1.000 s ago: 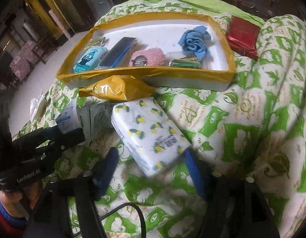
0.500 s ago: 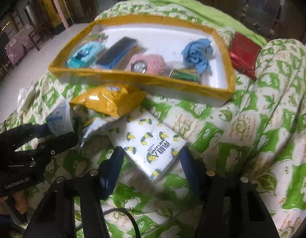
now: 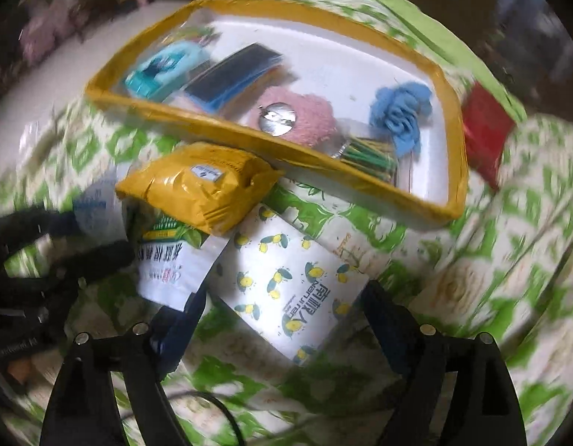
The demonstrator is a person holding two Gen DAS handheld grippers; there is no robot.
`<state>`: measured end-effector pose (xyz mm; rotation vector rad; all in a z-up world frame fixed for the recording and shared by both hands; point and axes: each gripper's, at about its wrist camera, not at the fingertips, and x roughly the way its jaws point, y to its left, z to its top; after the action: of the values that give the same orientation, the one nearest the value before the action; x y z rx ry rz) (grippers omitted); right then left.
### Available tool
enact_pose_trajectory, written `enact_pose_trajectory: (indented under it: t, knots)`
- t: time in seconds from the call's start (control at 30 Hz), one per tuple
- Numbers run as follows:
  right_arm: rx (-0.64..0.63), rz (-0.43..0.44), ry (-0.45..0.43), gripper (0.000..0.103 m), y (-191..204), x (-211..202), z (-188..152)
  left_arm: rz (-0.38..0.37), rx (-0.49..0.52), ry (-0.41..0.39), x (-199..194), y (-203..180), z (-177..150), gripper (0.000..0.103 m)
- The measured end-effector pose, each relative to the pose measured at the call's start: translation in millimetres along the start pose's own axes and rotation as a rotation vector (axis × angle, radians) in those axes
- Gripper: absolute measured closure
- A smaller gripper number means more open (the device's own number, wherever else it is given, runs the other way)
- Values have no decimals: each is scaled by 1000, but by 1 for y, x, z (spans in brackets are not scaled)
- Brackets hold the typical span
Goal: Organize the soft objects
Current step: 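Grasp the white blue-printed sachet with the left tool while the right tool grasps the lemon-printed tissue pack, then lift and carry the sachet and tissue pack over the tray with both tools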
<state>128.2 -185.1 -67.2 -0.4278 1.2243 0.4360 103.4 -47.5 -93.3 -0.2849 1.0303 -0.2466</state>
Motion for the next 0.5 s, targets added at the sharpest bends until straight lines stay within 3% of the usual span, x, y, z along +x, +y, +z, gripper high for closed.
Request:
enact_pose_trajectory:
  t: [0.2,0.37,0.5]
  knots:
    - [-159,-60,40,11,8,-4,13,-5,-3,5,2,0,1,53]
    - [-321,-39,69,10,11,4,23,-4,0,8,3,1,1,53]
    - [-325,6,68,13,10,20,32,-6,7,9,3,0,2,53]
